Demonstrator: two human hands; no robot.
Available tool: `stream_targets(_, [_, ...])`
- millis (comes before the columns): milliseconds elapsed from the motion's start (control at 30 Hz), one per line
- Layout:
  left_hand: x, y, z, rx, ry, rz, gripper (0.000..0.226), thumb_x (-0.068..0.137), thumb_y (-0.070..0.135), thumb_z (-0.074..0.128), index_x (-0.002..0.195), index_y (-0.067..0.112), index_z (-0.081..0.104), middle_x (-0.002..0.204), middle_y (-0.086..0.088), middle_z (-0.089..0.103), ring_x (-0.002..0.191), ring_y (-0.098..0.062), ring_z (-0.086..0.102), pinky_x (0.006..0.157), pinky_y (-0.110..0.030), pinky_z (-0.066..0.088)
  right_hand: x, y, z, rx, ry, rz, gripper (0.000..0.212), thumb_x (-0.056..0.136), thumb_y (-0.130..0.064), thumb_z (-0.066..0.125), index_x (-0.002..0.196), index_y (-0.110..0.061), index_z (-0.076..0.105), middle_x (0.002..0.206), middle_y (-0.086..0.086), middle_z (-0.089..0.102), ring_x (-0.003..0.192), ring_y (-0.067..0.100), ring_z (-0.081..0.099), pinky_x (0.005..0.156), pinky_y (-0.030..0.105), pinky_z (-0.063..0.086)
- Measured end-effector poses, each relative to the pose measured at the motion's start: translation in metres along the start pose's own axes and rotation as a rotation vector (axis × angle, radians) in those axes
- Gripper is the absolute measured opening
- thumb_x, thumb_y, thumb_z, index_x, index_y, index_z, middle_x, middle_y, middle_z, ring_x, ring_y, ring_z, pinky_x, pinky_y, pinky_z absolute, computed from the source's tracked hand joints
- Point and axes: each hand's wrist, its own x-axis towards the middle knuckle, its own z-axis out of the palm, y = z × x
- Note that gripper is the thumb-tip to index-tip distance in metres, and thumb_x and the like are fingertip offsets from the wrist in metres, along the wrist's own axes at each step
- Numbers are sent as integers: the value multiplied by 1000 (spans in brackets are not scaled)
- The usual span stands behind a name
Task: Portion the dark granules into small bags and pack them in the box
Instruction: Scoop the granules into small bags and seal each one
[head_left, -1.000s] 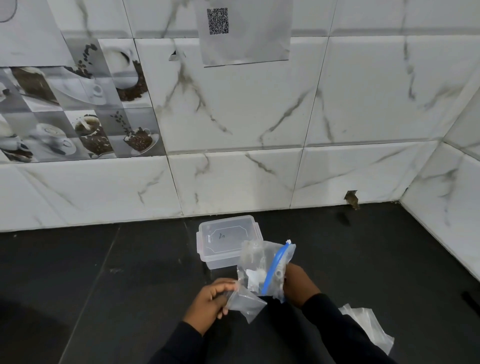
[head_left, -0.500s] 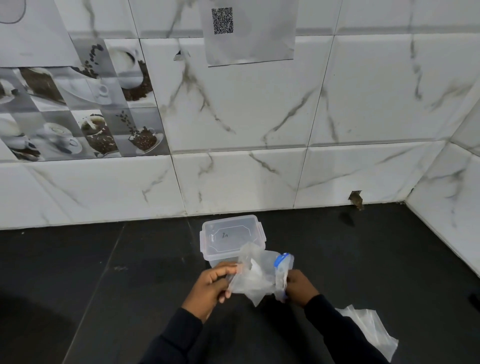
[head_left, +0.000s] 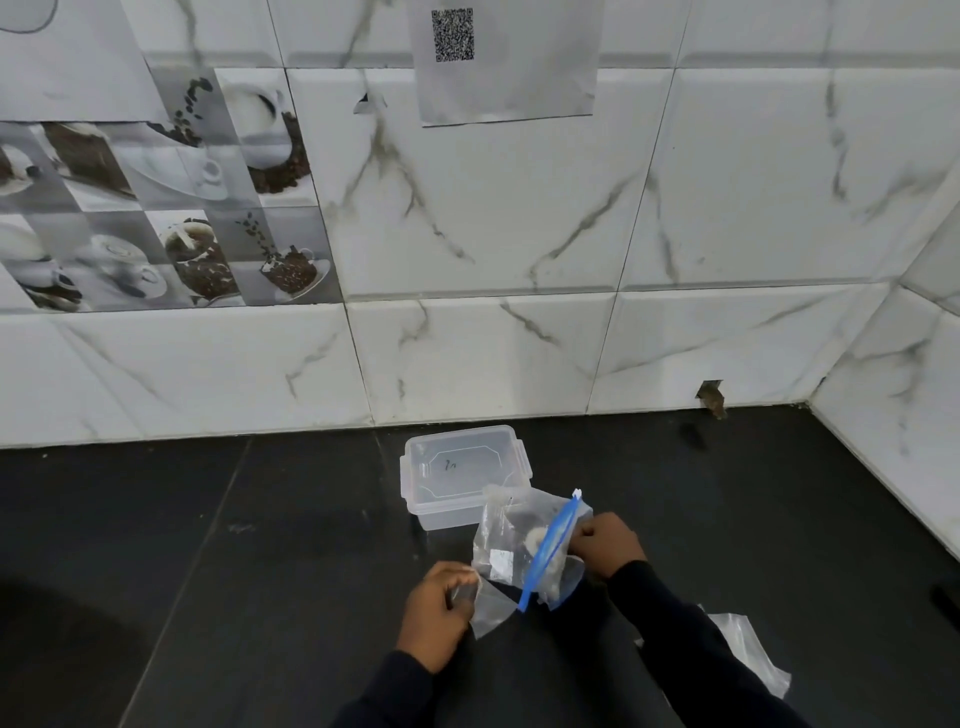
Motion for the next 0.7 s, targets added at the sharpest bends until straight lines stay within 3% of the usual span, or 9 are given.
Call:
stream_targets(133, [4,-9,2,17,15,-22,42,84,-1,63,78,39,75,112,8,64,92,-7,66,82,-39,59,-3,2,4,-72,-9,-60,32,79,-10,63,49,-15,51,49,-6,47,50,8,45,48,16,39])
stream_targets(267, [10,-12,10,-40,-131,-151,12,92,12,66,91,16,78,128,1,52,60,-6,62,54,-20,50,-6,3,11,-99,-52,-65,28,83,-9,57,56,-17,54,62,1,60,59,19,67,53,26,54])
stream_targets(400, [16,-10,18,-30,-226,-225,21,94,-1,54,91,8,73,115,-4,56,45,-2,54,48,-18,46,-8,4,18,-107,-63,-122,24,84,-5,56,64,-17,57,70,1,63,61,14,65,51,16,48])
stream_targets(467, [18,-8,21,-15,-224,-248,25,93,-4,48,93,8,71,109,-5,60,44,-2,53,47,-17,45,-6,6,21,-124,-62,-166,13,81,-6,60,81,-14,70,87,2,70,78,14,69,63,17,52])
stream_targets(533, [19,-9,23,36,-225,-234,27,93,-5,46,97,7,70,108,-3,61,43,-1,52,47,-17,45,-3,8,24,-117,-74,-173,19,82,-9,61,97,-13,73,100,3,71,90,16,69,81,26,56])
stream_targets(633, [15,-11,24,79,-220,-185,27,94,-4,47,99,4,73,114,2,60,45,-3,52,48,-17,44,-8,2,25,-205,-49,-193,26,90,-22,54,109,-14,69,110,5,66,99,23,65,92,35,54])
stream_targets(700, [13,-6,24,62,-205,-119,21,96,4,55,98,6,77,114,2,62,54,-4,56,52,-17,45,-9,3,28,-321,-17,-214,34,92,-30,51,121,-16,62,118,6,60,109,27,61,96,34,49])
